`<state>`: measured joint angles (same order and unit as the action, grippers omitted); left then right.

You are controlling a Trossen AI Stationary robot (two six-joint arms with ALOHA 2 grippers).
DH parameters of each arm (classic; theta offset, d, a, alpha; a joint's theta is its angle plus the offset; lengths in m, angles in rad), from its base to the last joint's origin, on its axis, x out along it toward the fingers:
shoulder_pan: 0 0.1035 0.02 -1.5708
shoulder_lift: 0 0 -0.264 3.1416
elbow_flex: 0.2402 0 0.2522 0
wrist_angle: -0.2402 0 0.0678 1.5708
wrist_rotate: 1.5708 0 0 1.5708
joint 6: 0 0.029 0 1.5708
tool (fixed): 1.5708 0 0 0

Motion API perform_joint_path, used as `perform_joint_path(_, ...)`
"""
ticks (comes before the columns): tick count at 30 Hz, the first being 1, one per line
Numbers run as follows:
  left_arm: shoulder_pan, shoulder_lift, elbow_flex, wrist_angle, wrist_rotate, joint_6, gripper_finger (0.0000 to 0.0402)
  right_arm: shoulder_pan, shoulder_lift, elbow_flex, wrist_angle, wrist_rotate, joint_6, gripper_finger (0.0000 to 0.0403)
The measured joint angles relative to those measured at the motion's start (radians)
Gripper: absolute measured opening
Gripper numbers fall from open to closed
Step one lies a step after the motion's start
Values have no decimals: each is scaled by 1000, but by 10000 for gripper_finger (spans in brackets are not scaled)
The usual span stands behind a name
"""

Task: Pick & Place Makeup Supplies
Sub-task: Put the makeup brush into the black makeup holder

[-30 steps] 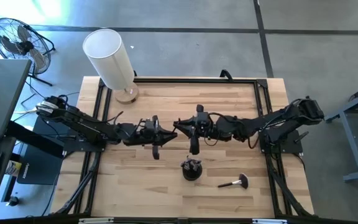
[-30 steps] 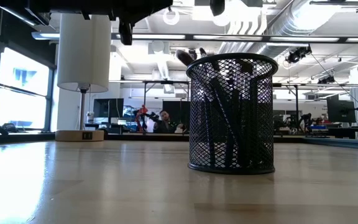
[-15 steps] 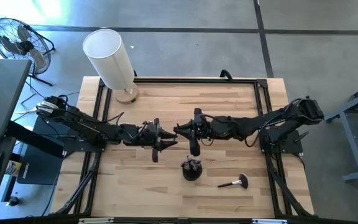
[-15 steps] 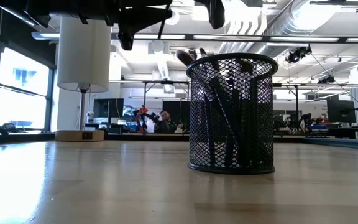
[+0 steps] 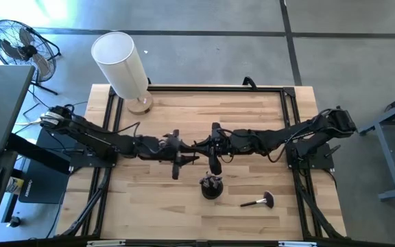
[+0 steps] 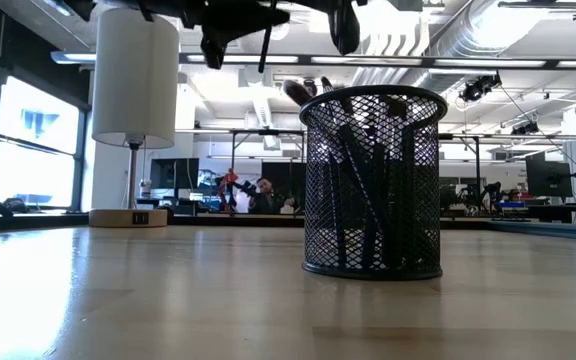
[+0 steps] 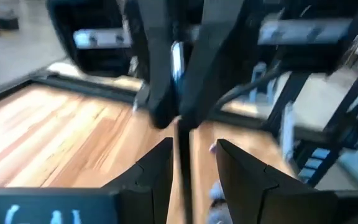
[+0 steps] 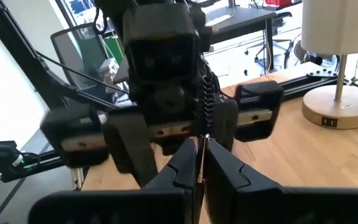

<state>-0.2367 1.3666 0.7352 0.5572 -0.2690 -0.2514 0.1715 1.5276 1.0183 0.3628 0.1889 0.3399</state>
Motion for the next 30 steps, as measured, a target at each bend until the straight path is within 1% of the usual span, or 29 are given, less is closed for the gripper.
perform_joint_path(2,15,0,32,-89,0,7,121,0,0,0,2,3,0,10)
perform_joint_path(3,26,0,41,-107,0,8,121,0,0,0,6,3,-2,10)
perform_joint_path(5,43,0,47,-108,17,8,118,-1,0,0,9,9,-4,10)
perform_joint_path(7,56,0,48,-102,54,8,104,-1,0,0,11,14,-3,11)
perform_joint_path(9,62,0,48,-94,92,7,76,0,0,0,11,21,-4,17)
perform_joint_path(10,62,0,48,-91,105,-3,54,0,0,0,11,22,-3,20)
perform_joint_path(11,63,0,48,-90,110,-18,30,0,0,0,11,21,-1,22)
perform_joint_path(12,66,0,48,-92,110,-34,17,0,0,0,11,17,-1,24)
perform_joint_path(16,69,0,48,-99,114,-38,18,0,0,0,-18,21,4,27)
perform_joint_path(19,67,2,48,-102,113,-10,9,-1,-1,0,-47,15,25,37)
perform_joint_path(23,67,0,48,-89,138,3,13,-2,-7,0,-64,14,27,69)
perform_joint_path(26,60,0,48,-84,169,11,9,-1,-30,0,-115,7,42,98)
perform_joint_path(28,41,0,48,-76,159,11,9,-1,-66,0,-202,-38,51,116)
perform_joint_path(30,-2,0,48,-57,105,21,9,2,-114,0,-322,-146,48,128)
